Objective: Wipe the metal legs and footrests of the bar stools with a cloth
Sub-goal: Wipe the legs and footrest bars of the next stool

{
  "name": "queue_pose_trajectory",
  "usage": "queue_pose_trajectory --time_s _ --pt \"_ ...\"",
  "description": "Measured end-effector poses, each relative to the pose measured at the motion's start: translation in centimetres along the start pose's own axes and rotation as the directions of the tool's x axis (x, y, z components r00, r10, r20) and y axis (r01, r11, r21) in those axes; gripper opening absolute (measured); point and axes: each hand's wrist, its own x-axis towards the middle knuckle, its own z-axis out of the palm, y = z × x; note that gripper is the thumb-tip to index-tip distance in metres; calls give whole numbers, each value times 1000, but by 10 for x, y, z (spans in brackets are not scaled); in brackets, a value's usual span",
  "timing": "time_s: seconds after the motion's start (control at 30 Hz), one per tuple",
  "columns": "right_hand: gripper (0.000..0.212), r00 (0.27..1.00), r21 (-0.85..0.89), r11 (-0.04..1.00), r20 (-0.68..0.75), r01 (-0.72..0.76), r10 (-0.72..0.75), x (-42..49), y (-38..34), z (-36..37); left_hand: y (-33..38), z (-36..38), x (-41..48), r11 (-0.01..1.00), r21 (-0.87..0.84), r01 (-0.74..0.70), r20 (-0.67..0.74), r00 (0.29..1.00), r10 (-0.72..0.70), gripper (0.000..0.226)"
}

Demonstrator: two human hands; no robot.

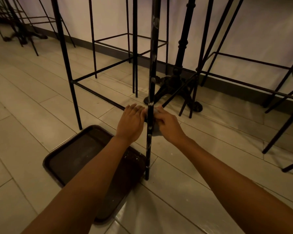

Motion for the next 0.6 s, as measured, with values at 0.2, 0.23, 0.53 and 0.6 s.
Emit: queue_pose_trajectory --time_s 0.2,0.23,0.53,0.6 --pt "34 999 17 999 -10 -42 42 5 5 -1 -1 2 -2 999 -44 -24 -13 1000 23 70" --pt "34 1000 -7 1000 10 -29 29 9 6 -2 -1 3 -1 999 -49 -18 -19 1000 17 70" --pt "32 996 171 985 -93 2 14 -14 -1 5 -2 7 -1 994 -104 36 -21 999 -38 60" --pt "32 992 185 983 -122 4 19 -14 1 8 -3 8 0 993 -107 45 -11 999 -47 56"
